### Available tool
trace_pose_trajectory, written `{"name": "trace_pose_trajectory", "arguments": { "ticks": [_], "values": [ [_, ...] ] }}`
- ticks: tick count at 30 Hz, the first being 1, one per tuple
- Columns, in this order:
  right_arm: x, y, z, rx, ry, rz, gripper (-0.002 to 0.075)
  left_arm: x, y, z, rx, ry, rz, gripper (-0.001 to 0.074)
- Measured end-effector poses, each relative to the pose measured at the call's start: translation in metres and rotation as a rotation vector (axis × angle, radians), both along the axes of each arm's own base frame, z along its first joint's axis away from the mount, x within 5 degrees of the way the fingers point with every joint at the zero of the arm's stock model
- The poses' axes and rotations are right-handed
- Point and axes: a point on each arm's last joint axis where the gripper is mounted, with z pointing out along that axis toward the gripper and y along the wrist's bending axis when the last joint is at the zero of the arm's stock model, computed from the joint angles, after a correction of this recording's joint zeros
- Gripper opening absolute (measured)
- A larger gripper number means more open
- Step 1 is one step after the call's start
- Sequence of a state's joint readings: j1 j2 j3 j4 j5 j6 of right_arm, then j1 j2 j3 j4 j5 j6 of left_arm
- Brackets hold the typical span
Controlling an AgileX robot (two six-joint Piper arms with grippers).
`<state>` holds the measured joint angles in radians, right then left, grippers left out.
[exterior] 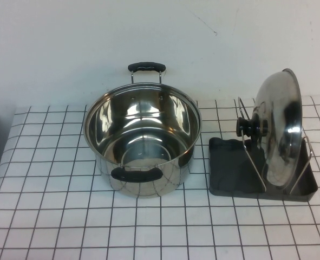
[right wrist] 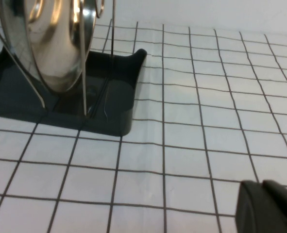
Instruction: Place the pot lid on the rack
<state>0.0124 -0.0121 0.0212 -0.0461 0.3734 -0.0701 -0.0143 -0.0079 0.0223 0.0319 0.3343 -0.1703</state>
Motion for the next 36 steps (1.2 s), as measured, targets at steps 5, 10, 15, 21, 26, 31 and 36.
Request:
{"name": "trace_pose_trajectory", "arguments": {
  "ticks": [5, 10, 15, 21, 26, 31, 36],
  "values": [
    [0.0000, -0.0006, 0.0000, 0.011, 0.000, -0.011, -0.0002, 0.0000, 0.0000, 0.0000, 0.000, 0.000, 0.000, -0.0001],
    [0.0000, -0.0007, 0.0000, 0.013, 0.000, -0.014, -0.0002, 0.0000, 0.0000, 0.0000, 0.000, 0.000, 0.000, -0.0001],
    [0.0000, -0.0008, 0.0000, 0.013, 0.000, -0.016, -0.0002, 0.0000, 0.0000, 0.0000, 0.000, 0.000, 0.000, -0.0001],
    [0.0000, -0.0008, 0.0000, 0.013, 0.000, -0.016, -0.0002, 0.0000, 0.0000, 0.0000, 0.000, 0.000, 0.000, -0.0001],
    [0.0000, -0.0008, 0.0000, 0.013, 0.000, -0.016, -0.0002, 0.0000, 0.0001, 0.0000, 0.002, 0.000, 0.000, -0.0001],
    [0.0000, -0.0008, 0.0000, 0.013, 0.000, -0.016, -0.0002, 0.0000, 0.0001, 0.0000, 0.002, 0.000, 0.000, -0.0001],
    [0.0000, -0.0008, 0.0000, 0.013, 0.000, -0.016, -0.0002, 0.0000, 0.0001, 0.0000, 0.002, 0.000, 0.000, -0.0002]
  ]
}}
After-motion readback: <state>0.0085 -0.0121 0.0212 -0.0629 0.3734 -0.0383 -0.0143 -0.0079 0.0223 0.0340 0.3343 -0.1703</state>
